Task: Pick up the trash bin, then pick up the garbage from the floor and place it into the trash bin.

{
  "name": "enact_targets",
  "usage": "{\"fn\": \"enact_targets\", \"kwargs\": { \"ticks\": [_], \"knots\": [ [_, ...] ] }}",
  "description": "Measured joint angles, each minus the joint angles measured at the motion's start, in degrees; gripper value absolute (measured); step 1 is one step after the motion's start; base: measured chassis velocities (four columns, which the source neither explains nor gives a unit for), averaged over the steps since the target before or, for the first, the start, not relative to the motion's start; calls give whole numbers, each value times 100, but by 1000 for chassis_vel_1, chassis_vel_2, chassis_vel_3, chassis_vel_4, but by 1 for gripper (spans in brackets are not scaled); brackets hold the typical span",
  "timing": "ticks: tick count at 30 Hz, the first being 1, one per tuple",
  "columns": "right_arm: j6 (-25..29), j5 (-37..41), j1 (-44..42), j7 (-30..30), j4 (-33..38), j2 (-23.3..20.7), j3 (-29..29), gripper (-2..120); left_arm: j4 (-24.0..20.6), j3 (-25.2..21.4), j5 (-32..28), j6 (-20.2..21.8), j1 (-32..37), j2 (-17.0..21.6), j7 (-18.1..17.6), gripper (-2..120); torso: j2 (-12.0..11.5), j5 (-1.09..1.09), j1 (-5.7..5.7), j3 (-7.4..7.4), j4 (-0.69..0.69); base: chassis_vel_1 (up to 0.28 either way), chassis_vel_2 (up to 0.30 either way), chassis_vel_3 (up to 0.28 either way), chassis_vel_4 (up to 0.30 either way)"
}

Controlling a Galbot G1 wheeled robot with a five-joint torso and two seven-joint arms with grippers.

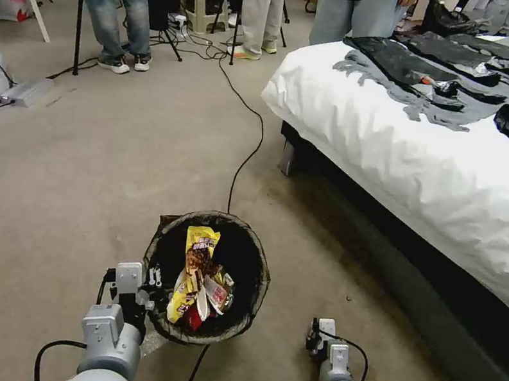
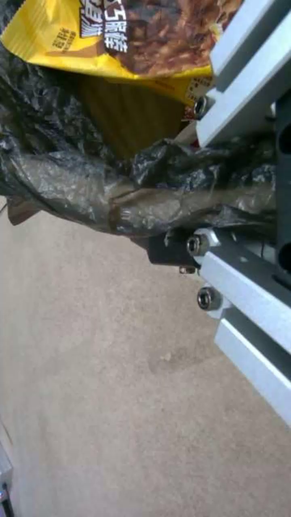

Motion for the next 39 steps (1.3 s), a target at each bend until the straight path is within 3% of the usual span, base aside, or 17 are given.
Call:
{"fn": "enact_targets", "kwargs": {
  "ticks": [11,14,15,18,19,22,24,31,39],
  "knots": [
    [-138,-100,-192,89,73,-76,10,50,40,9,-10,8,-53,2,-1,0,0,0,0,0,0,0,0,0,0],
    [-138,-101,-193,87,71,-78,13,53,45,9,-11,8,-57,3,0,0,0,0,0,0,0,0,0,0,0],
    [-142,-102,-190,82,68,-81,17,66,56,10,-14,9,-66,4,-1,0,0,0,0,0,0,0,0,0,0],
    [-148,-102,-173,80,41,-74,19,71,66,11,-18,9,-73,4,0,0,0,0,0,0,0,0,0,0,0],
    [-148,-102,-156,76,2,-59,17,80,71,10,-25,10,-79,5,-1,0,0,0,0,0,0,0,0,0,0],
    [-125,-106,-110,52,-91,-15,9,89,72,4,-38,10,-90,8,-1,0,0,0,0,0,0,0,0,0,0],
    [-114,-111,-89,42,-133,6,6,87,73,3,-40,11,-91,8,-1,0,0,0,0,0,0,0,0,0,0],
    [-98,-112,-69,12,-328,102,-5,61,73,-11,-41,11,-69,6,0,0,0,0,0,0,0,0,0,0,0],
    [-38,-110,-96,-1,-465,128,25,60,73,-4,-35,10,-58,3,-1,0,1,-3,-1,-1,1,0,0,0,0]
  ]
}}
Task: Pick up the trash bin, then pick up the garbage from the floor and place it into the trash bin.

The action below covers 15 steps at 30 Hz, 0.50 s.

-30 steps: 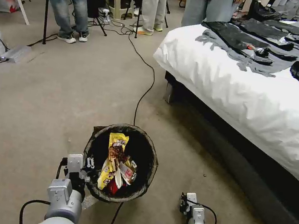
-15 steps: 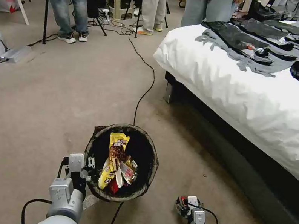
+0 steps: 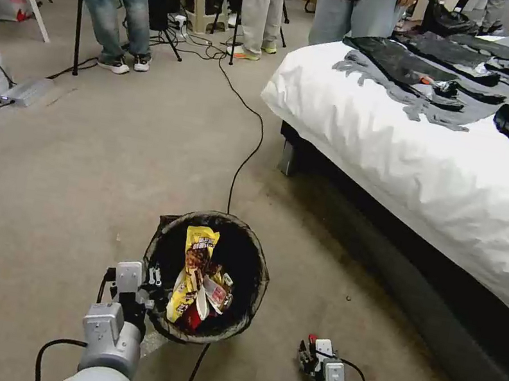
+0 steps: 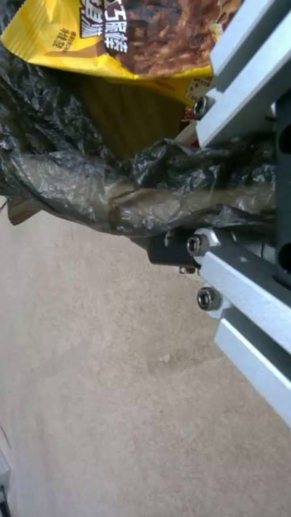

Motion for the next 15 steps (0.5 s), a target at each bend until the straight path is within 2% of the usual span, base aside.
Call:
{"fn": "enact_targets", "kwargs": {
  "ticks": [9,15],
  "knots": [
    [83,14,3,-37,-131,-12,57,56,-4,-7,0,-4,13,12,-1,0,2,-3,0,-1,3,0,0,0,0],
    [112,13,25,-57,-152,-2,60,41,3,14,8,-5,7,6,-3,0,3,1,0,0,1,0,0,0,0]
  ]
}}
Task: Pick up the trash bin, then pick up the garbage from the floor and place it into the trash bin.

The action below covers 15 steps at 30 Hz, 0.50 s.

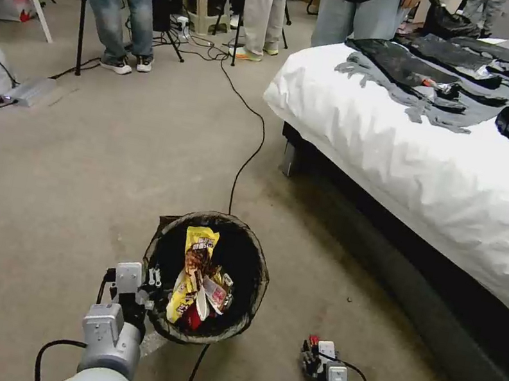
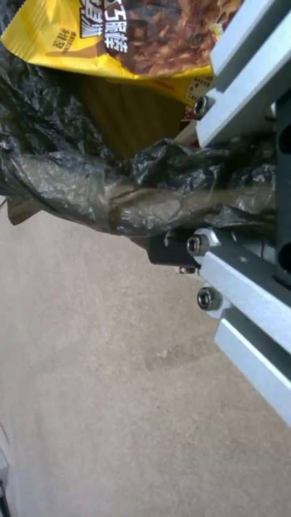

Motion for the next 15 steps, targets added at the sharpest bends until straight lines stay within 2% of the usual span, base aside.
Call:
{"fn": "enact_targets", "kwargs": {
  "ticks": [2,3,6,8,10,12,15],
  "knots": [
    [0,-1,10,2,-3,-1,4,39,0,-1,0,0,-2,0,-1,0,-1,5,0,0,0,0,0,0,0],
    [-1,-6,14,10,-4,-14,10,33,0,-8,-2,0,-11,2,-5,0,-2,10,1,0,0,0,0,0,0],
    [-10,-12,9,23,16,-31,-5,28,3,-9,-6,0,-21,1,-6,0,-3,11,1,1,0,0,0,0,0],
    [-28,-32,-43,54,80,-61,-24,16,10,-12,-11,0,-29,-1,-6,0,-3,10,1,1,-1,0,0,0,0],
    [-39,-42,-72,65,108,-74,-27,13,14,-18,-13,1,-33,-1,-10,0,-3,4,1,1,-4,0,0,0,0],
    [-43,-58,-101,70,131,-87,-31,2,24,-20,-27,3,-45,1,-10,0,-3,2,1,1,-5,0,0,0,0],
    [-43,-74,-109,70,135,-96,-30,0,27,-23,-35,6,-55,3,-10,0,-4,2,1,1,-3,0,0,0,0]
  ]
}}
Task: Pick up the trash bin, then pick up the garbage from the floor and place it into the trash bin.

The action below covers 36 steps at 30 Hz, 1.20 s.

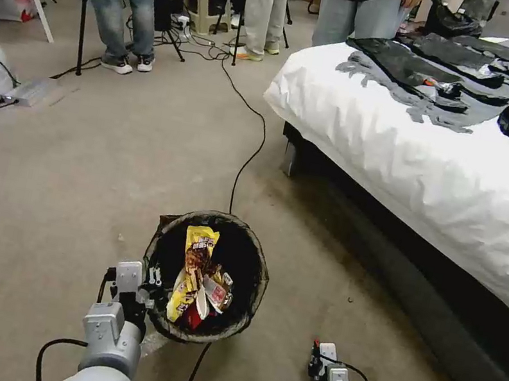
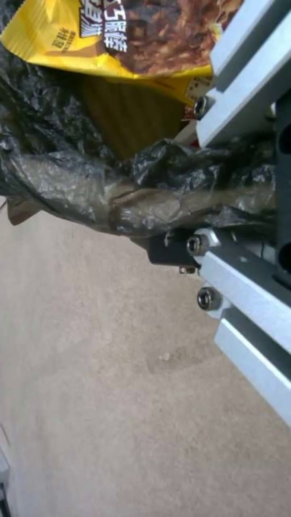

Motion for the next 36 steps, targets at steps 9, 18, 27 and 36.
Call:
{"fn": "enact_targets", "kwargs": {
  "ticks": [9,18,27,36],
  "knots": [
    [46,-47,8,-1,-1,-5,18,0,0,-2,-5,4,-6,-1,0,0,0,2,0,0,0,0,0,0,0],
    [837,-424,59,-37,305,10,113,0,30,-13,-29,8,-5,20,0,0,-1,-1,0,1,-2,0,0,0,0],
    [3175,-752,399,-1609,2231,-23,273,0,84,-15,-36,23,-6,74,-2,0,-1,-1,0,0,2,0,0,0,0],
    [3266,-15,573,-2682,4164,-604,-109,0,100,48,-55,52,38,98,3,0,-1,0,0,0,0,0,0,0,0]
  ]
}}
